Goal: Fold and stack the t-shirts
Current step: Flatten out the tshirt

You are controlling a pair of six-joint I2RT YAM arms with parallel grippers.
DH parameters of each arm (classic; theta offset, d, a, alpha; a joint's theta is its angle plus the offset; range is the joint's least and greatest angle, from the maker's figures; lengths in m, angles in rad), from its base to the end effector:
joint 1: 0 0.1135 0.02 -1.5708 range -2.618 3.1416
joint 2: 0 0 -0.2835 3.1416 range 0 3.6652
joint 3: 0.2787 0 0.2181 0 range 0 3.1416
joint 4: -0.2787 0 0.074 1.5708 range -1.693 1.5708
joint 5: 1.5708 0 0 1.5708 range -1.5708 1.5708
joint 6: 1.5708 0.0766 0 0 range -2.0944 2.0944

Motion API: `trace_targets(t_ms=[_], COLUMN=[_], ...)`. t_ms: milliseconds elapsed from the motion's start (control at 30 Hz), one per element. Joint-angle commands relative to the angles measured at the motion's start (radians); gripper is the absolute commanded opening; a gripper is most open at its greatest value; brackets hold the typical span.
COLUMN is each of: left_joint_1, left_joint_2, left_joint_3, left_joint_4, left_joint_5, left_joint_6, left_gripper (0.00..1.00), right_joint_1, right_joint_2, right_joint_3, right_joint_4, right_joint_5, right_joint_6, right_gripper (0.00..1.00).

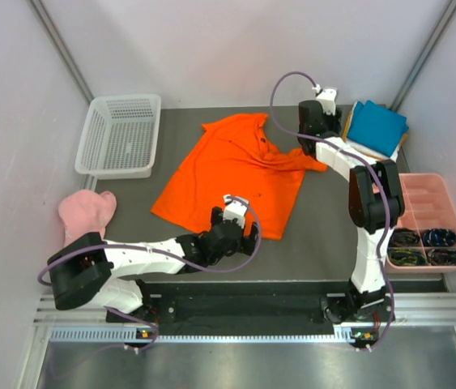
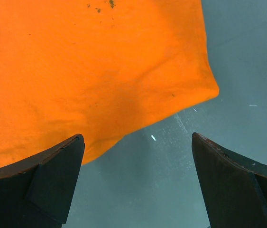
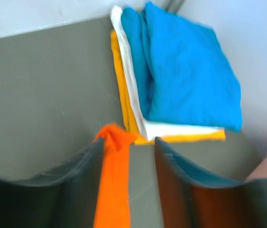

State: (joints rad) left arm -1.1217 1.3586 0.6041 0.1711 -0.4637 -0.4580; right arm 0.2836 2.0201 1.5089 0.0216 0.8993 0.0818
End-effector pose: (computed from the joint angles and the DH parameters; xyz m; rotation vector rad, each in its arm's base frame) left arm 0.1494 -0.2312 0.2122 0.4323 2.0740 -0.4540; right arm 0.4610 0.0719 0.2614 0.3466 1.8931 -0.6757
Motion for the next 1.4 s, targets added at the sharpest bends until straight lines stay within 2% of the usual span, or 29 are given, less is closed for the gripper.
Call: trace_targets(t_ms=[0,100,133,267,333,500,633,867,1067,1367], left_joint_1=[-0.006,-0.007,-0.007,-0.006,-0.01,-0.018,-0.017,-0.016,-0.01,0.14], left_joint_2=[-0.036,-0.036,-0.033,0.011,0.033,0.102,0.158,0.258,0.313,0.24], left_joint_3=[-0.012,-0.02,-0.026,-0.04,-0.036,-0.041,-0.029,0.023,0.066,0.014], left_joint_4=[0.016,0.019,0.025,0.059,0.076,0.119,0.15,0.192,0.208,0.249], left_joint_5=[-0.006,-0.007,-0.006,0.013,0.022,0.011,-0.021,-0.059,-0.121,-0.059], left_joint_6=[-0.019,-0.019,-0.025,-0.041,-0.053,-0.053,-0.027,-0.019,-0.001,-0.004], left_gripper=[0.99,0.99,0.99,0.99,0.99,0.99,0.99,0.99,0.99,0.99], right_joint_1=[-0.024,-0.034,-0.035,-0.035,-0.035,-0.031,0.009,0.077,0.083,0.089], right_joint_2=[0.045,0.055,0.048,-0.094,-0.161,-0.386,-0.525,-0.704,-0.756,-0.752], right_joint_3=[0.112,0.154,0.166,0.13,0.061,-0.13,-0.286,-0.418,-0.478,-0.51], right_joint_4=[0.077,0.063,0.046,-0.136,-0.223,-0.282,-0.298,-0.33,-0.357,-0.365], right_joint_5=[0.003,0.015,0.018,-0.029,-0.066,-0.134,-0.154,-0.154,-0.152,-0.177], right_joint_6=[-0.086,-0.123,-0.114,0.056,0.169,0.326,0.354,0.352,0.361,0.386], right_gripper=[0.62,0.75,0.76,0.77,0.77,0.77,0.77,0.78,0.78,0.78])
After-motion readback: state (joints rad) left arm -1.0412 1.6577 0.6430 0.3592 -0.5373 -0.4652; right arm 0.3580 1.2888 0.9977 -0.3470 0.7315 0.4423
